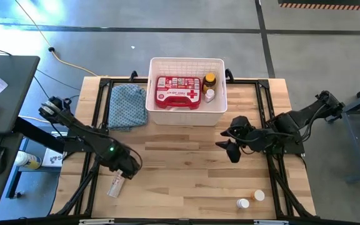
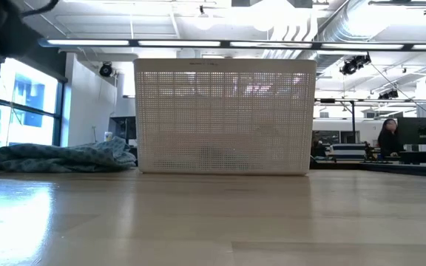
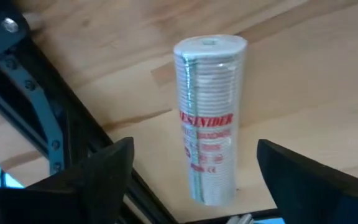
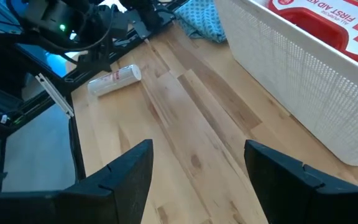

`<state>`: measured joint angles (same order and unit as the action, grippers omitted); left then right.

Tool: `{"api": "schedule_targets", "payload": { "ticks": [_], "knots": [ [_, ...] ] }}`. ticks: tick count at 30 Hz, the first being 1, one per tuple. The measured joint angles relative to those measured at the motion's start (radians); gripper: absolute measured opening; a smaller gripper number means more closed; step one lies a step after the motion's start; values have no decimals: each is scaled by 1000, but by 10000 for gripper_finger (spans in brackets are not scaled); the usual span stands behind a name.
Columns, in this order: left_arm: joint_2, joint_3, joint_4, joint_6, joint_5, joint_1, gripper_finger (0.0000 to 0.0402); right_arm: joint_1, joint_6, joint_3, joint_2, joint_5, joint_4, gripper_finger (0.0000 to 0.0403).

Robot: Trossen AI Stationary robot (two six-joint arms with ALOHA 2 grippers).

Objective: Pick & place medical supplies in basket/bin
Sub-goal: Put the white bandage into the white bin

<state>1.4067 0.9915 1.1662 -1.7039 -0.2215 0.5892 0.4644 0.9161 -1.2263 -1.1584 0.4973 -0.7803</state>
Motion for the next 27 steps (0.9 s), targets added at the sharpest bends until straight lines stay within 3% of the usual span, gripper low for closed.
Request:
{"api": "schedule_targets", "payload": {
  "ticks": [9,27],
  "knots": [
    [-34,-178,-256,-56,-32,16,350,0,7,0,0,-7,0,243],
    [-34,-340,-496,-79,-65,14,290,0,26,0,0,-6,0,243]
  ]
}}
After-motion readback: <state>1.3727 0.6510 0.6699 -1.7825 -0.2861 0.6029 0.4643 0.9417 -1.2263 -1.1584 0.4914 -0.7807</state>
